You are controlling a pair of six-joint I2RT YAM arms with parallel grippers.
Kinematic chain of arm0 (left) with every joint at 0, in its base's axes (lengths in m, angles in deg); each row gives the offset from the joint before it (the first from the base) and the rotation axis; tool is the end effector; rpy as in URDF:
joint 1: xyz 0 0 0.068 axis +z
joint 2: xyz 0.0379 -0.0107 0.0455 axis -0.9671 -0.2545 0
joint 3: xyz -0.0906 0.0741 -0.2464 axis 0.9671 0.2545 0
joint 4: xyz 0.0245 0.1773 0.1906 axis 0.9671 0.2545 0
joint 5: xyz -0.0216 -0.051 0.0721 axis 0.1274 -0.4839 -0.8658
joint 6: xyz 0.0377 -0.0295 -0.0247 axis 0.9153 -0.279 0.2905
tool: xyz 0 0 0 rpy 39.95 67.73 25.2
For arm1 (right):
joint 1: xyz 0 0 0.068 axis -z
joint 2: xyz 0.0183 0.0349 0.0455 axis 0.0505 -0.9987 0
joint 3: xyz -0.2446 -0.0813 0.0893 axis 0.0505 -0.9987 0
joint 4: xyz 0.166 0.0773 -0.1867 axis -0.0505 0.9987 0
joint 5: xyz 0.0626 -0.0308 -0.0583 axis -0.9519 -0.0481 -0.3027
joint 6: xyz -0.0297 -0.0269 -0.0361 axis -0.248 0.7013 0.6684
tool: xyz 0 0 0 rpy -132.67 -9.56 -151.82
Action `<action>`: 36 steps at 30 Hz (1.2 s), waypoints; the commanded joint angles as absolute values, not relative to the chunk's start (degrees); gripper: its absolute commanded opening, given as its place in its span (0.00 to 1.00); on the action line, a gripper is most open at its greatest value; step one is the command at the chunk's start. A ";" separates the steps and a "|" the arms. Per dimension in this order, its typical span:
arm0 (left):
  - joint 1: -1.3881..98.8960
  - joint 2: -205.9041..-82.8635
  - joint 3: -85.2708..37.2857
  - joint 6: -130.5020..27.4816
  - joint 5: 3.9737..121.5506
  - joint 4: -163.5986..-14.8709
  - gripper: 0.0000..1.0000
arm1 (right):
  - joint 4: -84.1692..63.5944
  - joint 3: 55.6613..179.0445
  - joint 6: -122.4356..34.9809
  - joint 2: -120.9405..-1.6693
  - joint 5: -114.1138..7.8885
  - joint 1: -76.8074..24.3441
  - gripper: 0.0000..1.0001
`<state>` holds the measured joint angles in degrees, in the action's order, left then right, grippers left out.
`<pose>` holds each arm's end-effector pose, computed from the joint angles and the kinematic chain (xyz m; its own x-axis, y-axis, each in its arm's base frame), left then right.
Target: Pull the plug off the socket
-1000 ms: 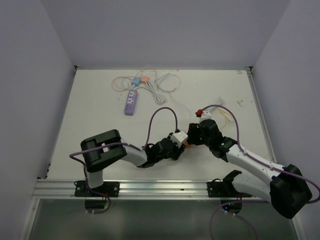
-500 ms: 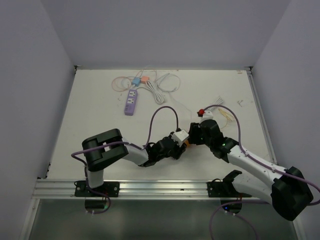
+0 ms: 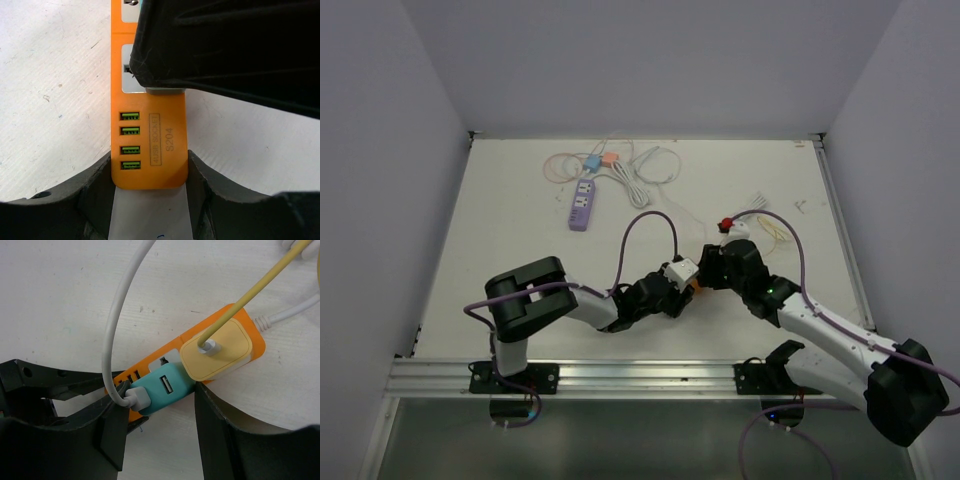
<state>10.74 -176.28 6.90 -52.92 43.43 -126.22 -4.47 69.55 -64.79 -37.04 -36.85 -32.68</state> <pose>0.1569 -0.3130 0.1167 -0.3725 0.2689 -0.8882 0.7476 0.6540 -0.1155 0.1723 0.1167 0.2048 -0.6390 0.1113 -0.7611 -0.2003 0.9313 0.3044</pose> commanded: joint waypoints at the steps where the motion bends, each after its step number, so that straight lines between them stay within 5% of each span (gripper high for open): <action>1: 11.62 -179.19 6.08 -55.14 44.04 -121.23 0.00 | -15.20 74.05 -68.21 -32.96 -42.22 -33.58 0.00; 25: 11.62 -176.91 4.32 -58.39 44.66 -117.02 0.00 | -8.07 73.80 -59.50 -38.41 -47.58 -33.84 0.00; 36: 11.62 -177.17 4.58 -59.00 44.48 -116.84 0.00 | -2.28 78.72 -64.15 -36.39 -39.41 -33.67 0.00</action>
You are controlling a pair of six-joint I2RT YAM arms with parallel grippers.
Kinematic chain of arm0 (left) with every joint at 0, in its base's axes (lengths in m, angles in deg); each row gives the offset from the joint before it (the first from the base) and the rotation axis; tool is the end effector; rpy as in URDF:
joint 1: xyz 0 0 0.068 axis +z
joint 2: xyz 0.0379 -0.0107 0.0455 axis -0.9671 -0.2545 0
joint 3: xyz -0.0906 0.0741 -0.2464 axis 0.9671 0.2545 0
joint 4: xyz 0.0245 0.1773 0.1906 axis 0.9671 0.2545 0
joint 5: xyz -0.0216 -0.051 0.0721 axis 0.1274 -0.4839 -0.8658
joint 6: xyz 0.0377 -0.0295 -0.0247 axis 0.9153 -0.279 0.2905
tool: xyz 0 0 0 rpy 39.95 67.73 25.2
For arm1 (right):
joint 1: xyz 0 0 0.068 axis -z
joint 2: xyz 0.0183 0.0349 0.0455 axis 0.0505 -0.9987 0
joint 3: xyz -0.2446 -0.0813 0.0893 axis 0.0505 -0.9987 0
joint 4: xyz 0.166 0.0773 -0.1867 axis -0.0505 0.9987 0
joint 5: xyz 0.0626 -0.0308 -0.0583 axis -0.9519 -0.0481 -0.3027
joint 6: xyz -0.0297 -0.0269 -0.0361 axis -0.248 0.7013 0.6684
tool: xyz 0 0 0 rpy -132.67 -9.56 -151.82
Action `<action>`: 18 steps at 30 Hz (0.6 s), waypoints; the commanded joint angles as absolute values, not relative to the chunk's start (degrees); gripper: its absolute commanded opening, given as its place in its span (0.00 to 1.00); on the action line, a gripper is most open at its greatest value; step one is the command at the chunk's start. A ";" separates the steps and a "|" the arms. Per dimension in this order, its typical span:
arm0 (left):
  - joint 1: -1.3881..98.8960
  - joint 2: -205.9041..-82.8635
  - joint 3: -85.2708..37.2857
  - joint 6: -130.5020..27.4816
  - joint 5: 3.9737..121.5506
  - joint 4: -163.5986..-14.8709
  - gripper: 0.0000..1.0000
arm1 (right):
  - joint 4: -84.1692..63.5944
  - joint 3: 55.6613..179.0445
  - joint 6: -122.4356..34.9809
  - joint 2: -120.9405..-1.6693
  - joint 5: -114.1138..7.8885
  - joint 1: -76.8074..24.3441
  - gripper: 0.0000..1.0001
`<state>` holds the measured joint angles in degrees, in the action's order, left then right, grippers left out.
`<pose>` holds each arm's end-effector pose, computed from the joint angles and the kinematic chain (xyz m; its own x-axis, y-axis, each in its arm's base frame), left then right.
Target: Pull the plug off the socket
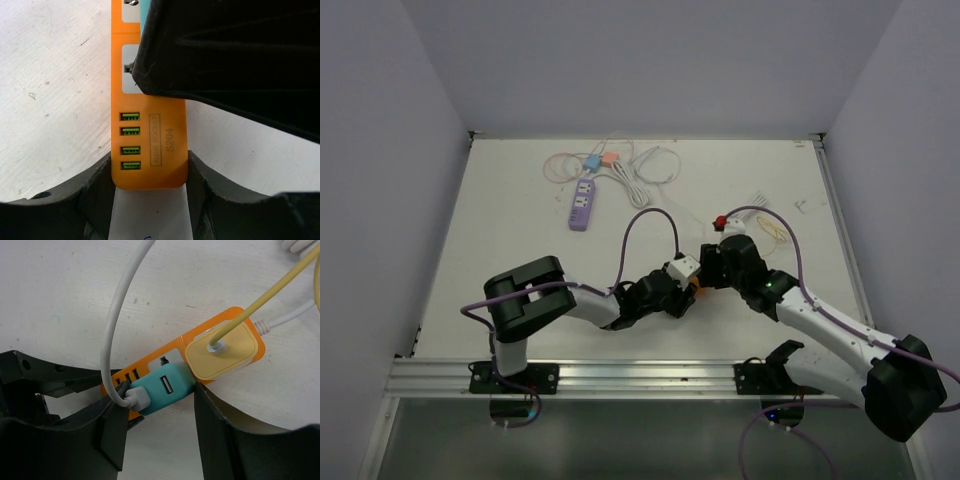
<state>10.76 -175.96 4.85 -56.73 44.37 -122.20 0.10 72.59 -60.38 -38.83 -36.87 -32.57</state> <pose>0.1588 -0.3180 0.1209 -0.4348 0.2507 -0.8649 0.7273 0.6641 -0.1731 0.1762 0.1190 0.2095 -0.6579 0.0147 -0.7529 -0.2362 0.9453 0.2249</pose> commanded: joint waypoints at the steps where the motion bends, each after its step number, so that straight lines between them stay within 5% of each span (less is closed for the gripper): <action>1: 11.62 -177.17 4.58 -59.00 44.57 -116.84 0.00 | -1.83 79.50 -64.77 -36.13 -38.97 -33.75 0.00; 12: 11.62 -177.17 4.67 -59.09 44.83 -116.84 0.00 | -0.50 79.78 -67.85 -35.16 -34.49 -33.67 0.00; 18: 11.62 -178.22 3.70 -59.09 45.18 -115.87 0.00 | -8.06 76.70 -60.14 -34.63 -41.51 -33.67 0.00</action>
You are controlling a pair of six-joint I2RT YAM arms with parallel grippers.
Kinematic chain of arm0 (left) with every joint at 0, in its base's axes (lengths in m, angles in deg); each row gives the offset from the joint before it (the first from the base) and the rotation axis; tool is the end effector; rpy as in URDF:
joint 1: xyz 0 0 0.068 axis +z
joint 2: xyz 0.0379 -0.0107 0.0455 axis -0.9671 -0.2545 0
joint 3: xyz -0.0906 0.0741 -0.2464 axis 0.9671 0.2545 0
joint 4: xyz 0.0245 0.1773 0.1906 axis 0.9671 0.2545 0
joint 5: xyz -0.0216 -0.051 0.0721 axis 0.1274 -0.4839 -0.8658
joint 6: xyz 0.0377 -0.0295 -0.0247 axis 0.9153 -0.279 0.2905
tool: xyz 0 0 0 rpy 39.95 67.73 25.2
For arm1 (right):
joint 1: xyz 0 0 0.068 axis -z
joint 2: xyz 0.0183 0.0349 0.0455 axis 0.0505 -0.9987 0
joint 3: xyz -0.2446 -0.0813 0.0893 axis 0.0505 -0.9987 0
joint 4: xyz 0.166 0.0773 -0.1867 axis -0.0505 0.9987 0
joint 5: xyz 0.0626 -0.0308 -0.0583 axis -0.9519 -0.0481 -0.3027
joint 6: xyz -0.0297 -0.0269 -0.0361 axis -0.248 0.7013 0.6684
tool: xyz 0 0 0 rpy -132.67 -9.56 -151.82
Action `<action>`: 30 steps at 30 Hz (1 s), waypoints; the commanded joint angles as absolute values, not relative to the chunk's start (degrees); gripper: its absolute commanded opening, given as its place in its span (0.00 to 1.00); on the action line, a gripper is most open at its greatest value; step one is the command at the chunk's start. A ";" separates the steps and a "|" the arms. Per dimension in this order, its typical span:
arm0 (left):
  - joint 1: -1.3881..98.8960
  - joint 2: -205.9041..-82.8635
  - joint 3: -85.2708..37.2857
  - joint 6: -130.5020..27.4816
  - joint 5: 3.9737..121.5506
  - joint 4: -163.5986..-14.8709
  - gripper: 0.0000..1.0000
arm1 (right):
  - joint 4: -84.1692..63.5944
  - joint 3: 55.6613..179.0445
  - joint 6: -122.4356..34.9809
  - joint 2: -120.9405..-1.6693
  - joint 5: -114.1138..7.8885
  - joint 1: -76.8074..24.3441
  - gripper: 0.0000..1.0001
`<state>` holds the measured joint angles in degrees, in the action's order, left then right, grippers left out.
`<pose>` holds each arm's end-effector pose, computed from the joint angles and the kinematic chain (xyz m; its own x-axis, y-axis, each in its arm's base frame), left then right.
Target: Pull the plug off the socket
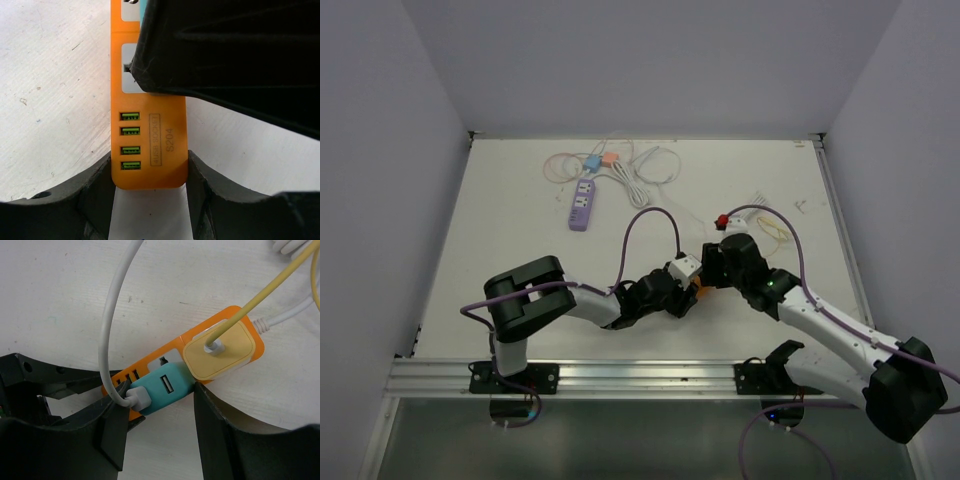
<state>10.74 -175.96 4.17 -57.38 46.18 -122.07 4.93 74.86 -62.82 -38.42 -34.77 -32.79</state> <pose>0.1589 -0.3212 0.1237 -0.4443 0.2426 -0.8624 0.7390 0.6434 -0.1997 0.1750 0.1176 0.2170 -0.6787 0.0411 -0.7333 -0.1808 0.9584 0.2211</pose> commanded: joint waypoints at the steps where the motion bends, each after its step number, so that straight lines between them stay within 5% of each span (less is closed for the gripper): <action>1: 11.62 -178.40 3.53 -59.09 45.27 -115.78 0.00 | -8.24 76.53 -59.25 -34.80 -43.52 -33.67 0.00; 17: 11.80 -179.81 2.12 -59.44 45.71 -114.38 0.00 | -12.73 75.73 -53.70 -34.98 -57.95 -33.75 0.00; 30: 12.32 -178.67 3.09 -60.23 45.10 -114.64 0.00 | -8.16 74.33 -63.02 -30.49 -40.38 -33.67 0.00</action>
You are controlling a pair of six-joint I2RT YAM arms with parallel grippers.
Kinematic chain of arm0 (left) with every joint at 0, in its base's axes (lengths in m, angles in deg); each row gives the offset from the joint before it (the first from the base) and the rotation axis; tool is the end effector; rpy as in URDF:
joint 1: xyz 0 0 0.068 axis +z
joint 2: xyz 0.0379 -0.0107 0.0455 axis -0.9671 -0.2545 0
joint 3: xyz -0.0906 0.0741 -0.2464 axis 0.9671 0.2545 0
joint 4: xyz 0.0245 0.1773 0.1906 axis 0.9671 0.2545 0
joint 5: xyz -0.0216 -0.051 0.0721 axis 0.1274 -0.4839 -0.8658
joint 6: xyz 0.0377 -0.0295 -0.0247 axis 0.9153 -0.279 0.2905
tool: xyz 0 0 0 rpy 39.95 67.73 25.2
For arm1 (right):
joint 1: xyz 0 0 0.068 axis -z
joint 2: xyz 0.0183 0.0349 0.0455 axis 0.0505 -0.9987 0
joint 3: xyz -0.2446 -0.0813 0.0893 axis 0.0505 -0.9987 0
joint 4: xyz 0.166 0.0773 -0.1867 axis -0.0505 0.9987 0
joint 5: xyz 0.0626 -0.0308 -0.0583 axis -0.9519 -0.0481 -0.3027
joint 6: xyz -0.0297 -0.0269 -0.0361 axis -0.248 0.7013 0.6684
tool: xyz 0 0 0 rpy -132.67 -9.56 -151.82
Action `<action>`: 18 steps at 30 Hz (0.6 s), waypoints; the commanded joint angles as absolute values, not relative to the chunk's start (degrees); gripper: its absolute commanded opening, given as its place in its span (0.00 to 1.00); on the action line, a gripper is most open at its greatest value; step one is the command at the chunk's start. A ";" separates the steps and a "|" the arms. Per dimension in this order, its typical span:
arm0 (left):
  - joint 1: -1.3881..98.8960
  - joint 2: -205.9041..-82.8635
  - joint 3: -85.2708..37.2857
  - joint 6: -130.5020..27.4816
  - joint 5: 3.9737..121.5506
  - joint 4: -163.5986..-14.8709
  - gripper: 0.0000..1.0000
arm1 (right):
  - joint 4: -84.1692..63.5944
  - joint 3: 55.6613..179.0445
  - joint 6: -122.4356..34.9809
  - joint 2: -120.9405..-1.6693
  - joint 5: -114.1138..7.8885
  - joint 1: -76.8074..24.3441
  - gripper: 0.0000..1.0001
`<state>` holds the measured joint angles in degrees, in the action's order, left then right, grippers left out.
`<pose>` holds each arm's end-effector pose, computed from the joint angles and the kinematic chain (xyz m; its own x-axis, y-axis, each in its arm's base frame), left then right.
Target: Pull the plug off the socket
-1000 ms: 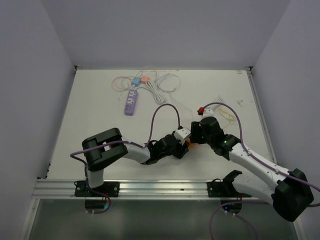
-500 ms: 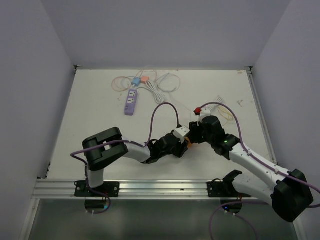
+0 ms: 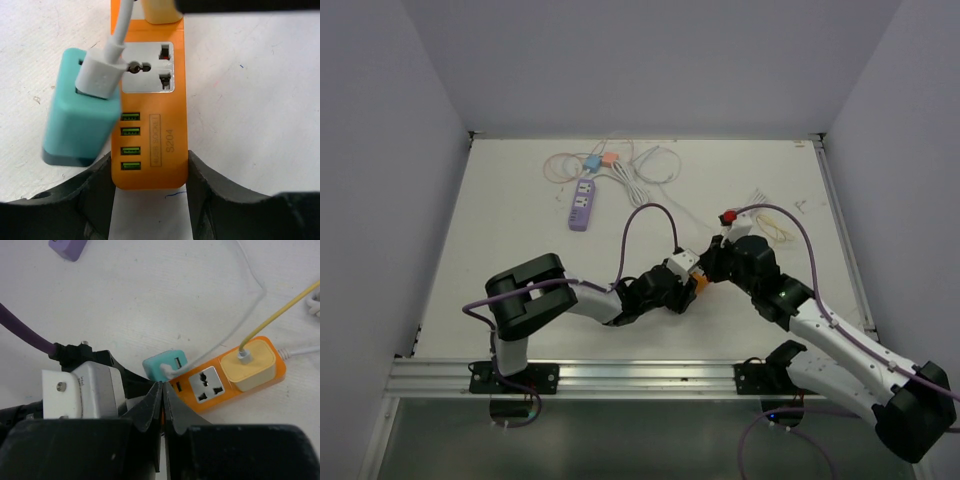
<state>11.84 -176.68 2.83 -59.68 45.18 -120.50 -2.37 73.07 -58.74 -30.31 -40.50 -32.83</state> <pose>0.1675 -0.3216 0.1229 -0.4809 0.2159 -0.8498 0.6976 0.6814 -0.2216 0.1636 0.1139 0.2439 -0.5381 0.0692 -0.8400 -0.3437 0.8920 0.2937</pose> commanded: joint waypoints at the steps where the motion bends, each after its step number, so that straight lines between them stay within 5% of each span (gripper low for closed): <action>1: 12.32 -178.49 3.44 -60.23 45.01 -114.73 0.00 | -8.16 73.63 -63.10 -30.76 -40.37 -33.67 0.00; 11: 12.41 -177.35 4.50 -60.23 44.39 -115.87 0.00 | -4.39 75.73 -62.40 -31.38 -36.43 -33.67 0.03; 18: 12.41 -178.05 3.62 -59.97 44.92 -114.73 0.00 | 2.20 78.37 -58.72 -31.20 -31.32 -33.58 0.34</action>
